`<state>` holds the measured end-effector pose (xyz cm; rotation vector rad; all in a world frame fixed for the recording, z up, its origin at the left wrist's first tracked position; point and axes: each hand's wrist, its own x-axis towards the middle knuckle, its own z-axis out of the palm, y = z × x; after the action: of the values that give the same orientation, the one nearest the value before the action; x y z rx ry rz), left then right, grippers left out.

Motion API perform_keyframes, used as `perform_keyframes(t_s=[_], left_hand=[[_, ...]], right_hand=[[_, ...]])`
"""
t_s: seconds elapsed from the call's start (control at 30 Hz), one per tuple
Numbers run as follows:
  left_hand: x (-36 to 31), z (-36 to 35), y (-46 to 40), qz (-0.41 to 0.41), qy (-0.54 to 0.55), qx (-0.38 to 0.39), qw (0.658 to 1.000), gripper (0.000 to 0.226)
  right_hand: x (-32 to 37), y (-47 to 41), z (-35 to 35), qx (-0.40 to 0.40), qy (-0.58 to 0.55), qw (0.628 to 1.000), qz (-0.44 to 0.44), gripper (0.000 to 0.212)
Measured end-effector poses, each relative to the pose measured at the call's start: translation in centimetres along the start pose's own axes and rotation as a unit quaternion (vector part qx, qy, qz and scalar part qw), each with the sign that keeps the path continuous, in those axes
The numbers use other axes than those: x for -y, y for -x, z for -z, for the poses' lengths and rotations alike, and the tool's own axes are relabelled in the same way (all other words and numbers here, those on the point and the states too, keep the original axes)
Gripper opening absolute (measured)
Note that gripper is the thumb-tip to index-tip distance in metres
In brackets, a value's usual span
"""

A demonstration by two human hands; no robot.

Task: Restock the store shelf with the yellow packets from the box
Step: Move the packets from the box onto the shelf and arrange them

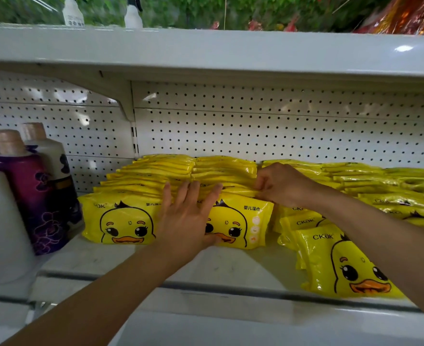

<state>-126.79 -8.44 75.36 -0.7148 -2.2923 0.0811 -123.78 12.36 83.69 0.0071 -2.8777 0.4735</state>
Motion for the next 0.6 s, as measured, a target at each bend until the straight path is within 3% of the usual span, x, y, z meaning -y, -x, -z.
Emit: perform_keyframes(t_s=[0.1, 0.2, 0.27, 0.4, 0.6], left_hand=[[0.0, 0.1, -0.4, 0.007, 0.0, 0.018, 1.0, 0.117], [0.2, 0.8, -0.6, 0.011, 0.011, 0.054, 0.998, 0.128], [0.8, 1.5, -1.0, 0.005, 0.038, 0.086, 0.996, 0.129], [2.0, 2.3, -2.5, -0.012, 0.016, 0.179, 0.984, 0.129], [1.9, 2.4, -4.2, -0.03, -0.04, 0.234, 0.971, 0.126]], right_hand=[[-0.3, 0.2, 0.0, 0.014, -0.013, 1.0, -0.014, 0.018], [-0.5, 0.6, 0.8, -0.031, -0.044, 0.999, 0.003, 0.016], [-0.6, 0.7, 1.7, -0.003, -0.057, 0.998, 0.005, 0.036], [0.0, 1.2, 1.5, 0.187, 0.014, 0.982, -0.026, 0.101], [0.4, 0.6, -0.6, 0.133, 0.09, 0.987, -0.015, 0.126]])
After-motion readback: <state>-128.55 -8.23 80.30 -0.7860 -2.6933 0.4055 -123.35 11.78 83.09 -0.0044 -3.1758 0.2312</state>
